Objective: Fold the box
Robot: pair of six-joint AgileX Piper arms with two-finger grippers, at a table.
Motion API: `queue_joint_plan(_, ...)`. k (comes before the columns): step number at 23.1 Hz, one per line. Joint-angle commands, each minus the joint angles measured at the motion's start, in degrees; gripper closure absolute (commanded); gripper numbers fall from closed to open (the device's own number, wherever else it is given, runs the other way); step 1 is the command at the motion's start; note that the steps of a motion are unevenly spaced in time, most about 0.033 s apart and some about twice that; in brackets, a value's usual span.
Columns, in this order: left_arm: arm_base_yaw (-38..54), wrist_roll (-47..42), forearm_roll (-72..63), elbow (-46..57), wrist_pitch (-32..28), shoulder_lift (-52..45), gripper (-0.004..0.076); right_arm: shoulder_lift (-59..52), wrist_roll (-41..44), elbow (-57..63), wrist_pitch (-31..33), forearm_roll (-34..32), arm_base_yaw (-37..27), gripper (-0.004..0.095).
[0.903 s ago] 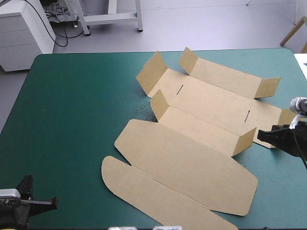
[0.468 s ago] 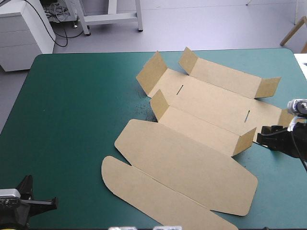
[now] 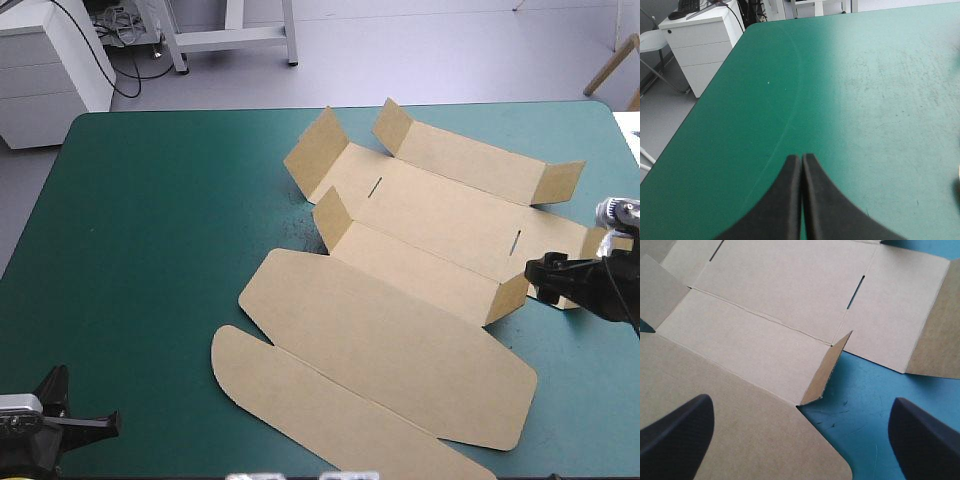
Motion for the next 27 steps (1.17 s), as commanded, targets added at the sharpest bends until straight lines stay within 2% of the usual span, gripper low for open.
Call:
queue_joint_plan(1, -0.1, -0.1, 0.3, -1.2, -4.4, -0.6, 0.0734, 4.9, 0.0, -1.7, -3.2, 0.2, -0.3, 0.0039)
queue_joint_plan(8, -0.1, -0.1, 0.3, -1.2, -4.4, -0.6, 0.0734, 17.2, 0.1, -1.5, -3.1, 0.5, -0.3, 0.0040)
queue_joint_plan(11, -0.1, -0.1, 0.3, -1.2, -4.4, -0.6, 0.0734, 22.7, 0.8, -1.5, -5.9, 3.0, -0.3, 0.0047)
queue_joint_plan(15, -0.1, -0.1, 0.3, -1.2, -4.4, -0.6, 0.0734, 26.5, 1.6, -1.5, -8.8, 4.7, 1.0, 0.0055)
queue_joint_plan(19, -0.1, -0.1, 0.3, -1.2, -4.4, -0.6, 0.0734, 29.2, 6.4, -1.3, -13.1, 2.3, 5.3, 0.0058)
queue_joint_plan(23, -0.1, -0.1, 0.2, -1.2, -4.4, -0.6, 0.0734, 30.6, 9.0, -0.1, -10.0, 0.3, 5.9, 0.0058)
queue_joint_plan(27, -0.1, -0.1, 0.2, -1.2, -4.4, -0.6, 0.0734, 30.6, 10.1, 6.3, -11.8, 0.9, 6.0, 0.0058)
